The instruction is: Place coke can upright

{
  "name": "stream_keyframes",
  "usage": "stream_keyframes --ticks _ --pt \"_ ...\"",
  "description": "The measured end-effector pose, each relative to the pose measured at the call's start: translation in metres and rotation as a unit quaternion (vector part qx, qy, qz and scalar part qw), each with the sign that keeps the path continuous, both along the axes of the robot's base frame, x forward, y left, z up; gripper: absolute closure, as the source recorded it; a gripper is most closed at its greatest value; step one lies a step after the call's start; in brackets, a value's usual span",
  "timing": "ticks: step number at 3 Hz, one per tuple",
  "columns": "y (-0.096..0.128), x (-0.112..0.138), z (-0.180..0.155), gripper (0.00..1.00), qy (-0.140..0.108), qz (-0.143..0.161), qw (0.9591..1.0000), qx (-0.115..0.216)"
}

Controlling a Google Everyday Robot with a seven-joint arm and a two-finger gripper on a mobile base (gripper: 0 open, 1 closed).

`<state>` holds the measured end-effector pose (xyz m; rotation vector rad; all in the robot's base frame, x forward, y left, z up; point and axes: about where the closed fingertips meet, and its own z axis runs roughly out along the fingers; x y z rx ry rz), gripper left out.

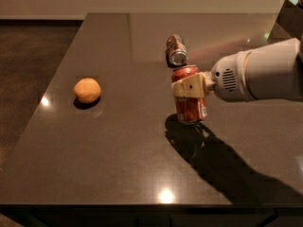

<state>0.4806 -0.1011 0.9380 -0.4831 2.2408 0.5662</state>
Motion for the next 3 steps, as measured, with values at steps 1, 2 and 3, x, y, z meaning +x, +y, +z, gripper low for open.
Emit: stream_keyframes --ticks 1,2,3 --pt "-0.0072 0.0075 -0.0085 1.00 -0.029 -0.002 0.9974 0.066" --pt "0.0003 0.0093 -0.0109 1.00 -0.052 0.023 0.9876 0.147" --pt "0.0005 0.0055 -0.0106 1.00 -0.100 0.050 0.9758 0.188"
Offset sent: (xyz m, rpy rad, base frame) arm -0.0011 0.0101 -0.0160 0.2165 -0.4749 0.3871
